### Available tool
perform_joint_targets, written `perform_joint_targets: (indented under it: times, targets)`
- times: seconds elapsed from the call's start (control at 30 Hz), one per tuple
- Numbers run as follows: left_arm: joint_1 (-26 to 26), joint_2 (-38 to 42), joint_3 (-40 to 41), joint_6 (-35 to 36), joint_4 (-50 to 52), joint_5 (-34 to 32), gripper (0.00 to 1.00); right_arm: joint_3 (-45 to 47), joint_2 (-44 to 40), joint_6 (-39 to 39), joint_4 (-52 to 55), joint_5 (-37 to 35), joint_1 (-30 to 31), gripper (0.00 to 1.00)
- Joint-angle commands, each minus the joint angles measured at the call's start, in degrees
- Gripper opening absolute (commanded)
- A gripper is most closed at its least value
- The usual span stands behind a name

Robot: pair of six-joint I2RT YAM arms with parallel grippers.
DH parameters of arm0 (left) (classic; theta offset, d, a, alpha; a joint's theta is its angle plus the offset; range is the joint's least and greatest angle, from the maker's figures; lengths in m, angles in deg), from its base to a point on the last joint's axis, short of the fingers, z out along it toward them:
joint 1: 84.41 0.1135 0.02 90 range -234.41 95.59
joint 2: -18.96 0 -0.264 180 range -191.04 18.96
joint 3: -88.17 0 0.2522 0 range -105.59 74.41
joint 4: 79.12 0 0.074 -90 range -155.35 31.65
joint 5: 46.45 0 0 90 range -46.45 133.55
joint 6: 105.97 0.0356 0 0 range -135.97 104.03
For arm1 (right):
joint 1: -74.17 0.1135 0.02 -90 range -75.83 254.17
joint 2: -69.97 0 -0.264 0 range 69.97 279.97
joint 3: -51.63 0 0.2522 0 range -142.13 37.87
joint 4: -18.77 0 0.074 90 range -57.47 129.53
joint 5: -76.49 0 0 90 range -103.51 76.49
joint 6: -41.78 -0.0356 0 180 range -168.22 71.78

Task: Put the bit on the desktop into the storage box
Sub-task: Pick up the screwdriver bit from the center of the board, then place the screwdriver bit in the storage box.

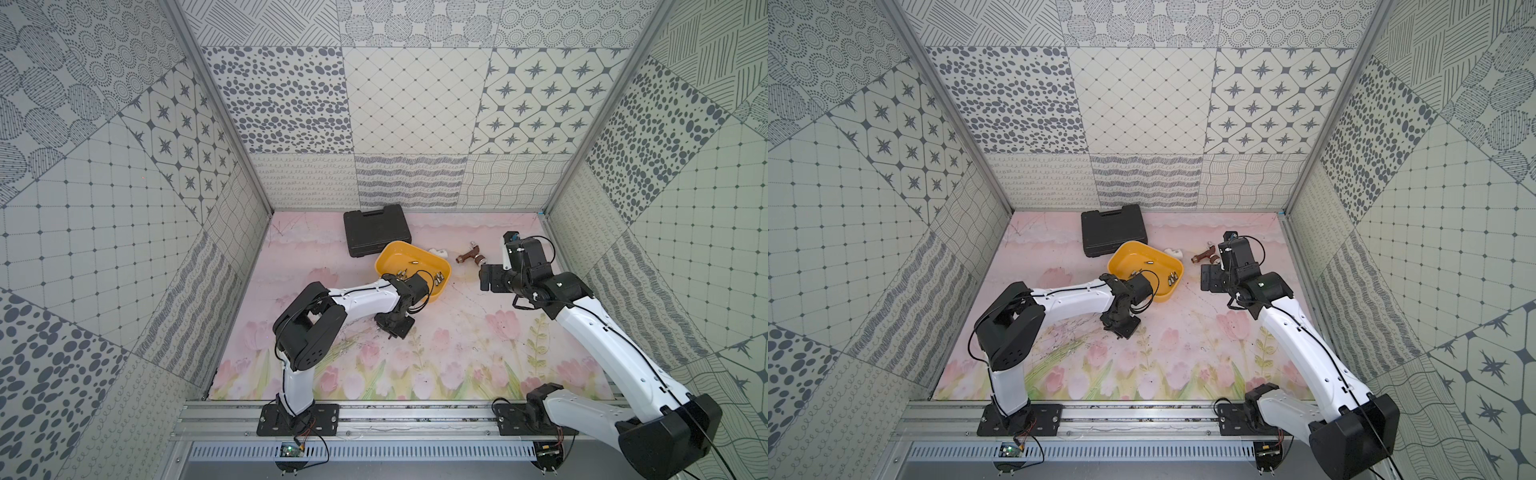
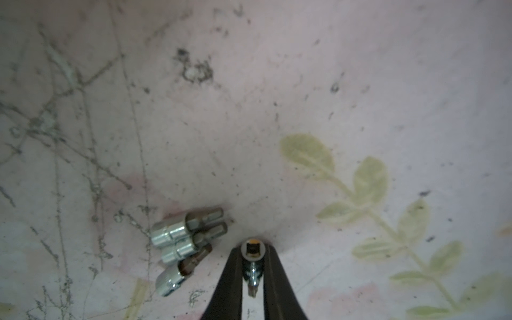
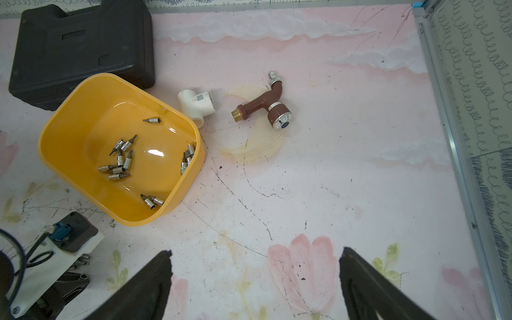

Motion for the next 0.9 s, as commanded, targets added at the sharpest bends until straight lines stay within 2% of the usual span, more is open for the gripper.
perform_joint_targets:
  times: [0.0, 0.43, 0.63, 0.87]
  targets:
    - [-0.16, 1.69, 0.27, 0.19, -0.73, 1.94, 0.16, -0.15, -1.13, -0.06, -1.41, -0.36, -0.14, 0.97]
    - [0.45, 5.88, -3.99, 2.34, 0.71, 0.82, 0.14, 0.07, -1.14, -0.07, -1.44, -0.63, -0.14, 0.97]
    - [2.22, 6.8, -10.61, 4.36, 1.61, -0.39, 0.14, 0.11, -0.93, -0.07, -1.42, -0.32, -0.14, 0.97]
    - [4.99, 3.7, -20.28, 6.76, 3.36, -1.46, 0.14, 0.21, -1.05, -0.03, -1.43, -0.28, -0.14, 0.96]
